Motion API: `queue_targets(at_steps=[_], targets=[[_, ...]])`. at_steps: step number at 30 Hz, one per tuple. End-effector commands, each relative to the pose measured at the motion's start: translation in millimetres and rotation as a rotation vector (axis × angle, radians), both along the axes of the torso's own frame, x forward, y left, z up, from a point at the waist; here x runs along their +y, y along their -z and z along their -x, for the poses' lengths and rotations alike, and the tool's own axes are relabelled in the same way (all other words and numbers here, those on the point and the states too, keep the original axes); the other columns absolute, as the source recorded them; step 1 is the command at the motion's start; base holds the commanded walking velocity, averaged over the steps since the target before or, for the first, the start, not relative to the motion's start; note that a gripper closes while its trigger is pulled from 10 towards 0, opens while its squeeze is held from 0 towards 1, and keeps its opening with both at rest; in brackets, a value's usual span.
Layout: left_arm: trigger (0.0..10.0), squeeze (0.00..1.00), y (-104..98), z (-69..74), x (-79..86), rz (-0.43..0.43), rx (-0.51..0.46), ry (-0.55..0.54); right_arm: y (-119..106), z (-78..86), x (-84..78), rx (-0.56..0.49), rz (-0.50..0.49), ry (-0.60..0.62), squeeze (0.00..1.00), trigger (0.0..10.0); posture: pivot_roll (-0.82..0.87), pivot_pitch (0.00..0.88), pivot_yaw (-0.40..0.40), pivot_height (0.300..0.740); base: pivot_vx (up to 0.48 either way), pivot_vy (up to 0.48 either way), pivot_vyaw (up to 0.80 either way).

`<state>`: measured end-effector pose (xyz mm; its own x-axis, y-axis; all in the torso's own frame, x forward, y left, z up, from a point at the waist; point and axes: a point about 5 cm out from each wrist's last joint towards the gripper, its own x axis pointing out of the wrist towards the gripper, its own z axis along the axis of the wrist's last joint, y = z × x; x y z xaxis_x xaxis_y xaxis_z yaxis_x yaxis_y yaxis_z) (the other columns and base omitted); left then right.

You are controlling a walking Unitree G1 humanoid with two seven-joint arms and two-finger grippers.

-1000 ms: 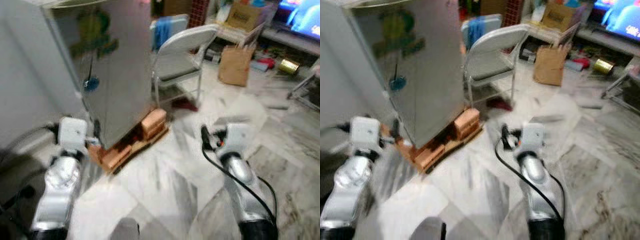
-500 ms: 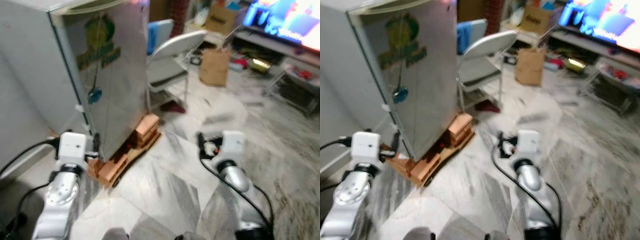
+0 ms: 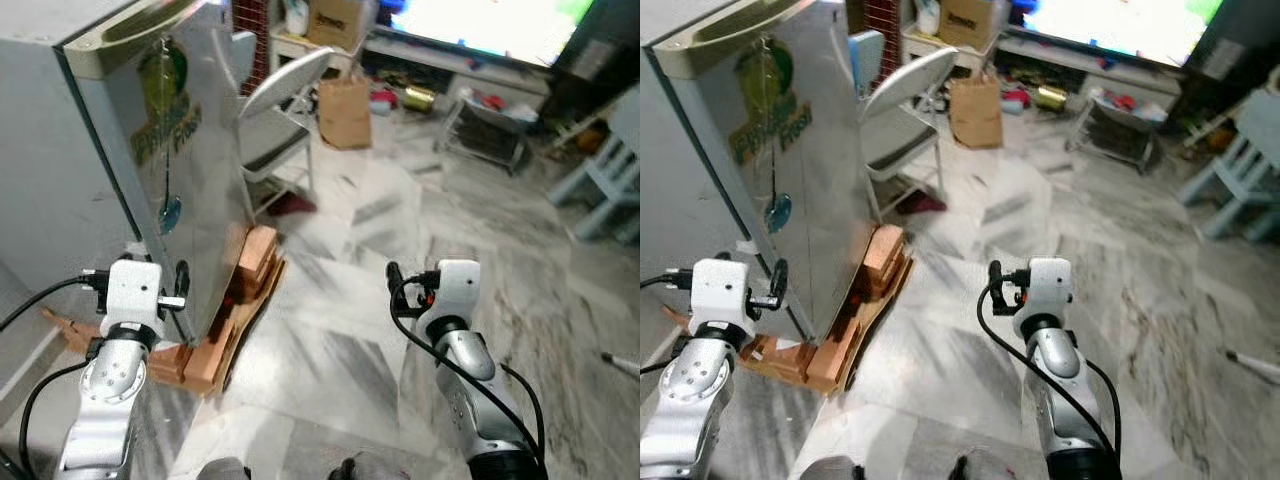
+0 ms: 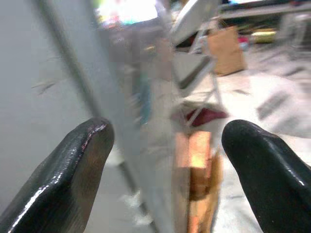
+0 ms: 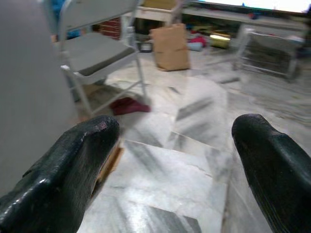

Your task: Restocking fridge

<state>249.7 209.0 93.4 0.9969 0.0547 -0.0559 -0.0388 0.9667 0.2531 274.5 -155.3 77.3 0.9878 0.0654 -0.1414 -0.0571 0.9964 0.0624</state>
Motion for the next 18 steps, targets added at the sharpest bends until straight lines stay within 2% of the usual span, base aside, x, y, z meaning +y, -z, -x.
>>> queue_targets(at_steps=[1, 5, 8, 11, 18], targets=[[10.0, 0.00, -0.2, -0.5, -9.8, 0.009, -0.009, 0.039, -0.9, -1.0, -8.6, 0.000, 0.019, 0.023, 0.00, 10.0, 0.12, 0.066, -0.081, 0.740, 0.000, 0.461, 0.00], [10.0, 0.00, -2.2, -1.1, -13.5, -0.008, -0.019, 0.069, -0.3, -1.0, -8.2, 0.007, 0.023, 0.021, 0.00, 10.0, 0.12, 0.072, -0.084, 0.740, 0.066, 0.435, 0.00], [10.0, 0.00, -4.6, 0.0, -17.2, 0.021, -0.018, 0.073, 0.5, -0.3, -7.5, 0.011, 0.025, 0.019, 0.00, 10.0, 0.13, 0.078, -0.085, 0.740, 0.294, 0.380, -0.74], [10.0, 0.00, -3.3, 0.4, -15.4, 0.020, -0.016, 0.062, 0.7, 0.0, -7.7, 0.012, 0.023, 0.020, 0.00, 10.0, 0.13, 0.080, -0.086, 0.740, 0.000, 0.302, -0.70], [10.0, 0.00, -7.7, -3.8, -20.8, 0.063, -0.020, 0.089, 3.3, 1.7, -8.8, 0.027, 0.026, 0.023, 0.00, 10.0, 0.13, 0.088, -0.095, 0.740, 0.000, 0.000, 0.00]])
